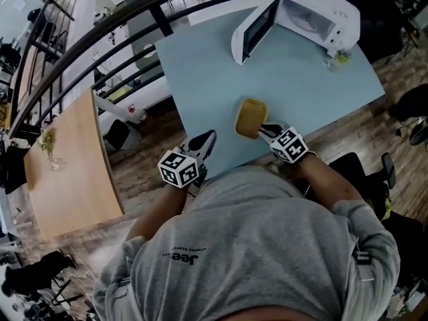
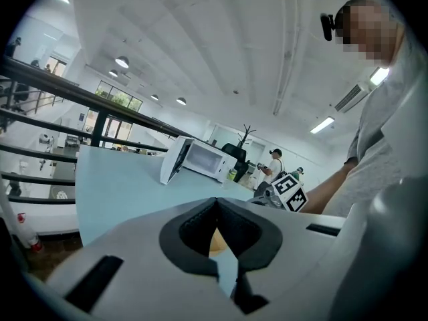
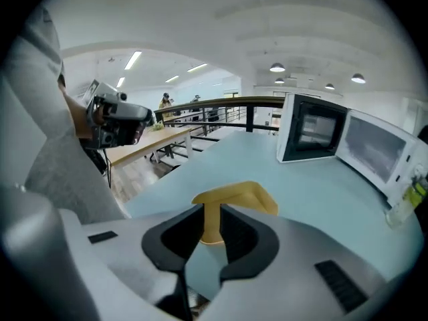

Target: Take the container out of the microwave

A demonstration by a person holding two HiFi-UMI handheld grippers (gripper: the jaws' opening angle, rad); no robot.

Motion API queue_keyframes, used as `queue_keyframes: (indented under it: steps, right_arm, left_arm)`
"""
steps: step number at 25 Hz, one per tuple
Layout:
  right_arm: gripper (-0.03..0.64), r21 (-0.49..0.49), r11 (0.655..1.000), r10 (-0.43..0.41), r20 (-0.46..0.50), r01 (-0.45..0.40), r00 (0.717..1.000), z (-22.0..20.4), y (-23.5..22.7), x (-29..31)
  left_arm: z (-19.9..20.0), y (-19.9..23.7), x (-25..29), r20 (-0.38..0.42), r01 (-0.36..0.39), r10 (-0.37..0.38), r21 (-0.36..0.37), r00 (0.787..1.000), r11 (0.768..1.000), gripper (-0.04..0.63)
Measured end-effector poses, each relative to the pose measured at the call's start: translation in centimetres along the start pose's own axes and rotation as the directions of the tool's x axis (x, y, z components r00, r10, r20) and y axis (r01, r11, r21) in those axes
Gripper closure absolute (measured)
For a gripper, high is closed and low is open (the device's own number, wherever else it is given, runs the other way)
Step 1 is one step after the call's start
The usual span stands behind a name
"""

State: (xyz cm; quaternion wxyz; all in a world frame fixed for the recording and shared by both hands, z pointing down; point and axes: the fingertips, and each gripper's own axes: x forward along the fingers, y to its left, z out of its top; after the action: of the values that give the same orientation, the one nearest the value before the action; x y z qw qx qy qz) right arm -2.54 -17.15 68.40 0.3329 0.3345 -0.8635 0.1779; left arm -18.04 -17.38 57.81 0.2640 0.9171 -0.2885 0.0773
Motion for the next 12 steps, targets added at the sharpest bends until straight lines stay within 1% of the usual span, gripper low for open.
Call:
queue_keyframes:
  steps: [3,7,12]
  right_arm:
    - [0.545,0.087,0.996,-0.027,0.055,0.022,0.998,0.5,-1.5,-2.4]
    - [0.561,0.196,0.980,-0.066,0.137,0.038,0.988,1.1,-3.5,-5.5]
    - [0.574,0.262,0.964,-0.114,0.222,0.053,0.968,1.4,-5.6,-9.8]
  left_arm:
    - [0.5,-0.9,1.1,0.001,0.027,-0.027,0.010,1.000,1.000,0.586]
    - [1.0,-1.9,2.0,0.010,0.045,-0.045,0.014,0.999,0.999,0.586]
    - [1.4,-3.9,3.6,0.013,0.052,-0.053,0.026,0.999,0.998,0.586]
